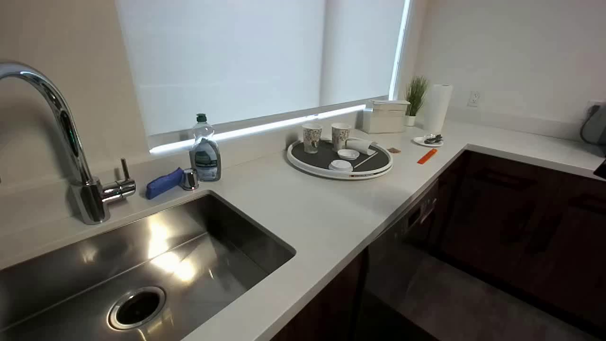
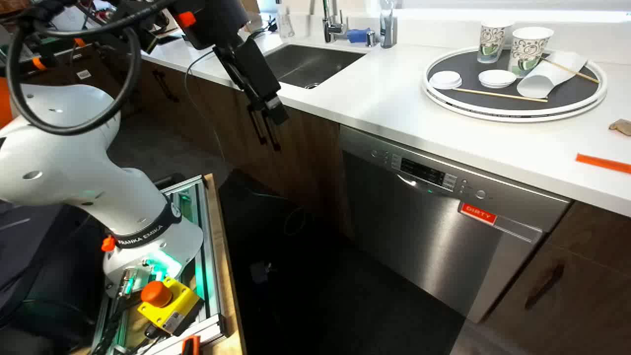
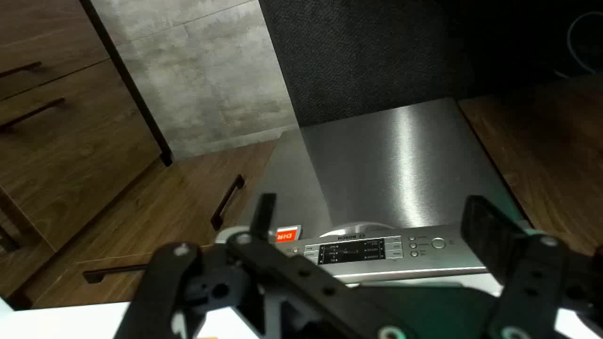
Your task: Press a button on the right side of the dish washing machine
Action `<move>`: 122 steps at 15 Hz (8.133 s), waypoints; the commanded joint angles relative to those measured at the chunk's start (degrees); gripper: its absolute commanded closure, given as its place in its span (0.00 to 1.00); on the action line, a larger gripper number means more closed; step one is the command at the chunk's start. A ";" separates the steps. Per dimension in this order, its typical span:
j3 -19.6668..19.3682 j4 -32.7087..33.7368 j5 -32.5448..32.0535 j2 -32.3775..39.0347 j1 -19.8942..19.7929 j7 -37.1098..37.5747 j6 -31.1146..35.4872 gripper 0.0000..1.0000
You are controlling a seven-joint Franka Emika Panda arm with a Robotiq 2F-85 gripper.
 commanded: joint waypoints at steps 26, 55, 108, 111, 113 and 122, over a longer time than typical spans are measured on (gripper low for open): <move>-14.56 4.31 7.33 36.23 4.38 -19.63 41.43 0.00; -50.93 11.31 58.02 49.76 44.31 -60.39 41.42 0.00; 4.93 49.39 89.81 90.98 -4.97 -83.27 30.01 1.00; 5.41 50.94 89.87 92.12 -5.26 -83.20 29.88 1.00; 5.73 51.64 89.85 92.62 -5.41 -83.14 29.74 1.00; 7.91 55.01 91.56 94.78 -6.29 -83.49 29.04 1.00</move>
